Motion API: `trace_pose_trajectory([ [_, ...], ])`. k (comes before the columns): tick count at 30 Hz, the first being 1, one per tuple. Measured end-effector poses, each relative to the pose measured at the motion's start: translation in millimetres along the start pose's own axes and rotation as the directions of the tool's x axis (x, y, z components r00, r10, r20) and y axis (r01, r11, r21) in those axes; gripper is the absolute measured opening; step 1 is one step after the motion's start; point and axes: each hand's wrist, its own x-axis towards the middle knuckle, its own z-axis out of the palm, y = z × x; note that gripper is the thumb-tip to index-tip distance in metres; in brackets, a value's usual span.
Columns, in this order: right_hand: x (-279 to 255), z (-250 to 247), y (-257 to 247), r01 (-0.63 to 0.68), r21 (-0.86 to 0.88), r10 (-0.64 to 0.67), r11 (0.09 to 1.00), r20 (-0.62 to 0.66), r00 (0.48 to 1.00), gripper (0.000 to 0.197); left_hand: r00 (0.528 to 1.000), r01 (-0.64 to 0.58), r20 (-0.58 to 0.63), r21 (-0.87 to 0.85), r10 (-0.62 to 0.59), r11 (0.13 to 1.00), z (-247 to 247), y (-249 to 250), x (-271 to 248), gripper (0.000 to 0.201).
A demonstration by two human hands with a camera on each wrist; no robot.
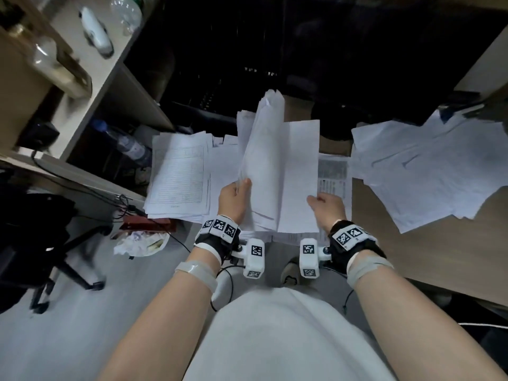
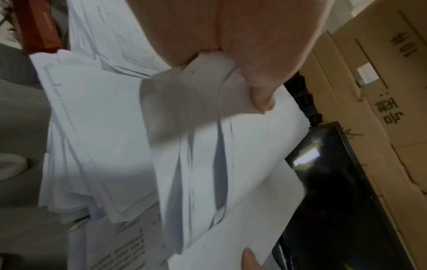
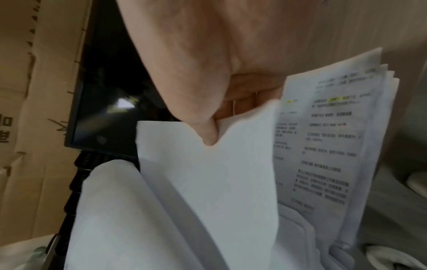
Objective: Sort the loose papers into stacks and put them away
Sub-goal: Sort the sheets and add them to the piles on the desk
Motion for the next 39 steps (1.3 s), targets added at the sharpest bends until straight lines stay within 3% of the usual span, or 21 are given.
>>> trace_pose_trajectory([
  [7, 11, 19, 5, -0.028, -0.111, 0.020, 0.993, -0.075, 0.997, 0.039, 0.996, 0.028, -0.088, 0.013, -0.027, 1.000, -14, -10, 8, 0.047],
  [14, 21, 60, -3, -0.019, -0.160, 0.019, 0.987, 0.002, 1.000, 0.036, 0.984, 0.058, -0.172, 0.024, -0.053, 0.998, -53, -21, 20, 0.049],
  [20, 33, 103, -13, -0.158, -0.248, 0.156, 0.956, -0.026, 0.987, 0.037, 0.941, 0.103, -0.327, 0.041, -0.085, 0.994, -110, -41, 42, 0.049],
  [25, 39, 136, -19, -0.237, -0.339, 0.251, 0.910, -0.003, 0.968, 0.035, 0.937, 0.081, -0.347, 0.081, -0.048, 0.993, -142, -43, 67, 0.044],
  [29, 42, 160, -23, -0.311, -0.327, 0.323, 0.892, -0.020, 0.946, 0.037, 0.949, 0.056, -0.314, 0.042, -0.040, 0.998, -154, -45, 79, 0.045],
  [31, 40, 164, -33, -0.341, -0.336, 0.344, 0.878, -0.051, 0.937, 0.015, 0.961, 0.046, -0.273, 0.008, -0.042, 0.999, -159, -43, 84, 0.041],
  [32, 40, 166, -36, -0.350, -0.320, 0.340, 0.881, -0.087, 0.936, 0.013, 0.969, 0.045, -0.243, -0.004, -0.044, 0.999, -161, -41, 86, 0.039],
  [34, 36, 167, -46, -0.330, -0.333, 0.268, 0.884, -0.219, 0.938, 0.060, 0.987, 0.040, -0.149, -0.077, -0.051, 0.996, -162, -36, 89, 0.035],
  [35, 33, 167, -56, -0.268, -0.320, 0.190, 0.909, -0.253, 0.949, 0.069, 0.994, 0.056, -0.091, -0.120, -0.067, 0.991, -161, -34, 91, 0.033],
  [36, 33, 168, -64, -0.171, -0.281, 0.108, 0.944, -0.226, 0.968, 0.071, 0.996, 0.070, -0.044, -0.148, -0.078, 0.986, -158, -32, 93, 0.035],
  [37, 32, 169, -76, -0.100, -0.186, 0.078, 0.977, -0.119, 0.990, 0.070, 0.997, 0.078, -0.002, -0.166, -0.079, 0.983, -154, -31, 95, 0.039],
  [38, 30, 170, -88, -0.069, -0.033, 0.070, 0.997, 0.026, 0.997, 0.068, 0.996, 0.081, 0.042, -0.181, -0.074, 0.980, -149, -28, 95, 0.042],
  [39, 25, 171, -103, -0.140, 0.105, 0.120, 0.985, 0.182, 0.976, 0.066, 0.994, 0.081, 0.083, -0.192, -0.066, 0.978, -143, -22, 93, 0.047],
])
